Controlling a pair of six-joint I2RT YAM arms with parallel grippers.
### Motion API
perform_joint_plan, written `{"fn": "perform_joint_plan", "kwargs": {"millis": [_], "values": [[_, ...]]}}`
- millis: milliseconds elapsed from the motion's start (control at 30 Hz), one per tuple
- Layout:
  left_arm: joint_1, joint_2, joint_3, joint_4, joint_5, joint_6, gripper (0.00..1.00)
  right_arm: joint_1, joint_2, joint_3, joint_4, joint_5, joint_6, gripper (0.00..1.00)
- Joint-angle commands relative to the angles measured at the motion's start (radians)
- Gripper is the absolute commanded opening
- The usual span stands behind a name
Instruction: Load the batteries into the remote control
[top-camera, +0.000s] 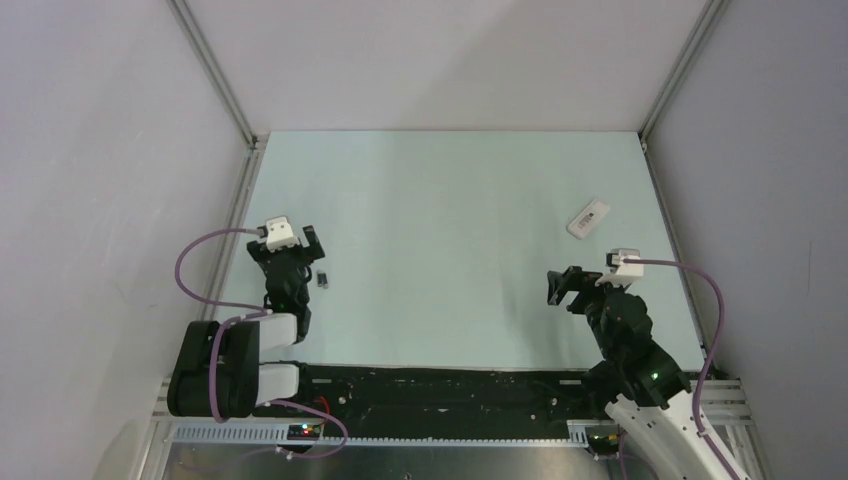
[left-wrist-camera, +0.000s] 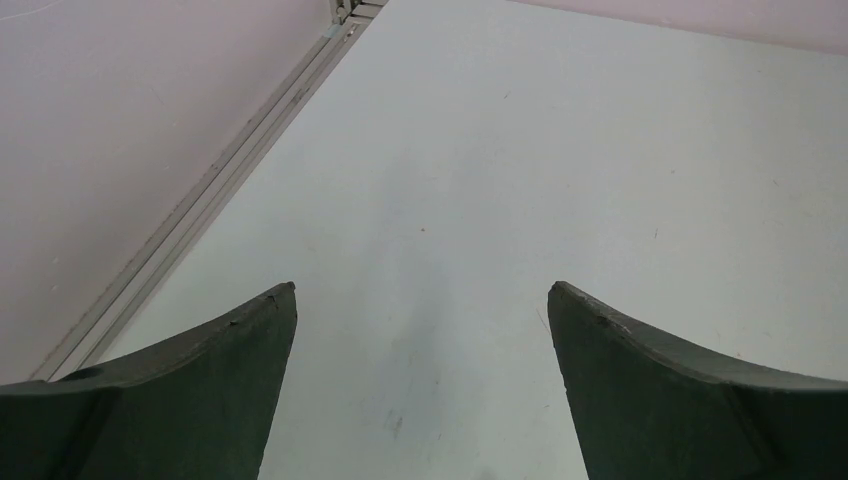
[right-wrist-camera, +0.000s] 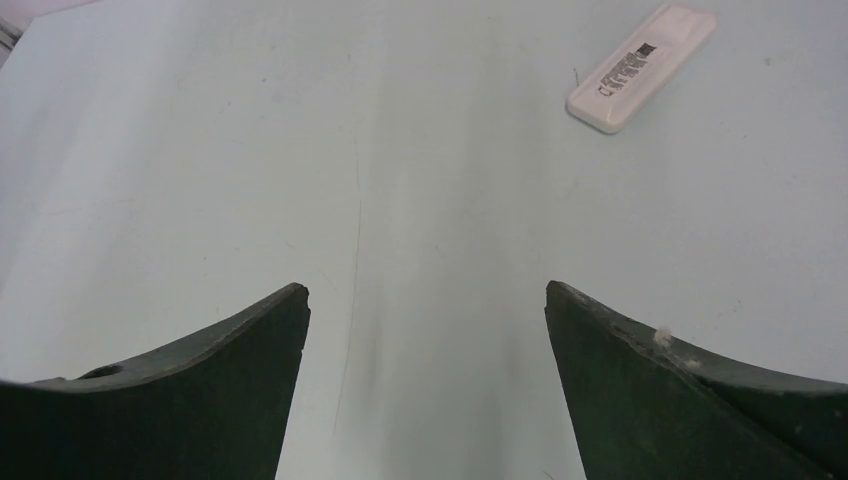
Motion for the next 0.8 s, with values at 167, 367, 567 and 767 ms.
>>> {"fn": "perform_joint_plan", "kwargs": {"millis": [167,367,567,767], "values": [[0.009,-0.004,0.023,0.033,0.019,0.006,0.98,0.0,0.037,0.05,-0.001,0.168,0.191,0.99],[0.008,-0.021,0.016,0.029,0.042,0.019,0.98,-0.039,0.249,0.169,-0.102,0.111,0.224,0.99],[-0.117,-0.248,0.109,-0.288,-0.126,0.061,0.98,-0.161,0.47,0.29,-0.12,0.0,0.23,0.99],[-0.131,-0.439,0.333,-0.759,-0.081,-0.334,0.98,-0.44,0.622,0.325,-0.038,-0.165,0.249,0.99]]}}
